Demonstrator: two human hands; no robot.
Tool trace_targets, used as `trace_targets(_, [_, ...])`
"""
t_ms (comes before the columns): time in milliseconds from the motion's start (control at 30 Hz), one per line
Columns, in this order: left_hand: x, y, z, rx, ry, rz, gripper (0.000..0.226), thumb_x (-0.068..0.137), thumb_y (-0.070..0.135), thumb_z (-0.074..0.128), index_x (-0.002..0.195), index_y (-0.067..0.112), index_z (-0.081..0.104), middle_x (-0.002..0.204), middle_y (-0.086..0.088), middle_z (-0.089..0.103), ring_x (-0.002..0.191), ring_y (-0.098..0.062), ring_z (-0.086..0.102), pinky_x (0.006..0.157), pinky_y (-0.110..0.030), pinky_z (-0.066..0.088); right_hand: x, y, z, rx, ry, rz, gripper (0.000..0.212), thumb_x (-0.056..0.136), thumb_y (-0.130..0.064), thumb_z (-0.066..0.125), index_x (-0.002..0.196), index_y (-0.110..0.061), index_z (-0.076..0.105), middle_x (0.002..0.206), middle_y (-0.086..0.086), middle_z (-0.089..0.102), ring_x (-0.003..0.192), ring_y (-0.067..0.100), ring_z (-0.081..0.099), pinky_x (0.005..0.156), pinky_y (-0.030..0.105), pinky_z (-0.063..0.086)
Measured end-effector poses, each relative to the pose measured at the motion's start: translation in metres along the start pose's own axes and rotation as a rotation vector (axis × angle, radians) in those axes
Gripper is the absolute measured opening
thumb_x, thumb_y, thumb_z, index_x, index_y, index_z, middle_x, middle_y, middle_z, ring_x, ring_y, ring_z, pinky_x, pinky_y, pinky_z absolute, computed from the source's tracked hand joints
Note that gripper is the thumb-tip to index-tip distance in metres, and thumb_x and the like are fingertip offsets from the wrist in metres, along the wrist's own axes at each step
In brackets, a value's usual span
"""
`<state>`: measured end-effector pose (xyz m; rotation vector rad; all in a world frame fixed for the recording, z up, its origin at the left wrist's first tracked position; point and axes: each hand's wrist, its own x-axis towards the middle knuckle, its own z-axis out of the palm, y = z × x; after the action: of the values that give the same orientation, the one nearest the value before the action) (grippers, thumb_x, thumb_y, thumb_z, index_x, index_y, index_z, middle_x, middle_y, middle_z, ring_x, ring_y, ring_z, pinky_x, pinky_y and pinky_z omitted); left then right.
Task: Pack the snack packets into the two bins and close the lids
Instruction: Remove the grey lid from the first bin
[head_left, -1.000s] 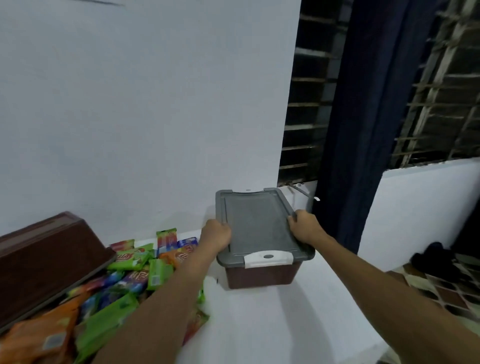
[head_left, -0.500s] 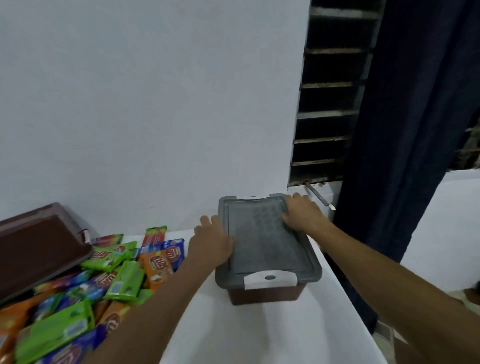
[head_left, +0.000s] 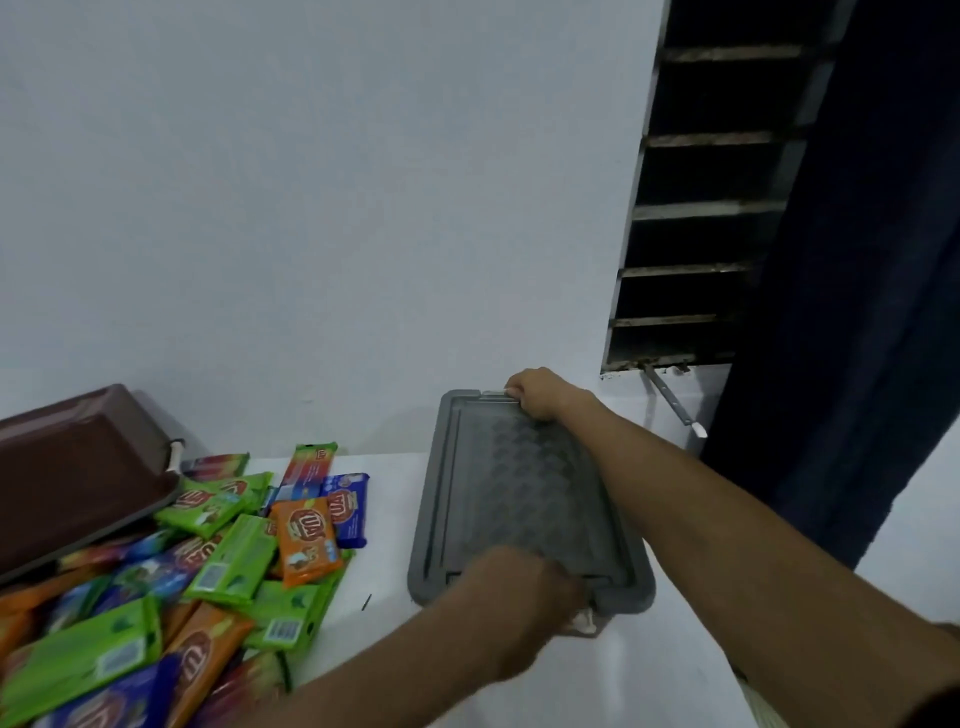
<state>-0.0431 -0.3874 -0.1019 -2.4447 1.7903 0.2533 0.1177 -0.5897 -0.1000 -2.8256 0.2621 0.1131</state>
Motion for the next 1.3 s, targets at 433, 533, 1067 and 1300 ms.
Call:
trace_targets(433, [0.022, -0.099, 0.017, -0.157, 0.219, -0.895, 0.032, 0.097, 0.038, 0.043, 0.109, 0.011, 0.055, 0.114, -0.01, 0.059, 0.098, -0.026, 0.061, 0.08, -0.034, 0.048, -0.06, 0.042, 0.004, 0.031, 0.161, 0.473, 0.044, 0.098, -0.025, 0.038, 0.136, -0.004, 0.046, 0.14, 0.02, 0.042, 0.126, 0.035, 0.045, 0.1, 0.039, 0.042])
trace_targets(533, [0.027, -0.091, 0.013, -0.173, 0.316, -0.931, 0.022, 0.095, 0.023, 0.049, 0.107, 0.01, 0.062, 0.106, -0.01, 0.061, 0.092, -0.025, 0.063, 0.074, -0.031, 0.046, -0.067, 0.035, -0.007, 0.076, 0.219, 0.484, 0.039, 0.097, -0.012, 0.04, 0.133, 0.002, 0.047, 0.14, 0.022, 0.043, 0.126, 0.035, 0.047, 0.1, 0.037, 0.043])
trace_targets(1067, [-0.083, -0.072, -0.051, -0.512, 0.454, -0.476, 0.043, 0.092, 0.054, 0.051, 0.104, 0.018, 0.071, 0.107, -0.001, 0.065, 0.096, -0.019, 0.059, 0.076, -0.027, 0.039, -0.236, 0.016, -0.022, 0.21, 0.302, 0.259, 0.05, 0.101, -0.043, 0.035, 0.079, -0.007, 0.061, 0.097, 0.012, 0.063, 0.09, 0.027, 0.057, 0.077, 0.032, 0.041])
trace_targets(1300, [-0.166, -0.027, 0.059, -1.088, 0.546, -0.758, 0.049, 0.086, 0.038, 0.063, 0.123, 0.015, 0.042, 0.108, -0.009, 0.054, 0.073, -0.027, 0.064, 0.043, -0.03, 0.052, -0.351, -0.004, 0.087, 0.33, 0.29, 0.5, 0.042, 0.101, -0.041, 0.035, 0.075, -0.014, 0.054, 0.088, 0.01, 0.061, 0.084, 0.028, 0.056, 0.073, 0.031, 0.038])
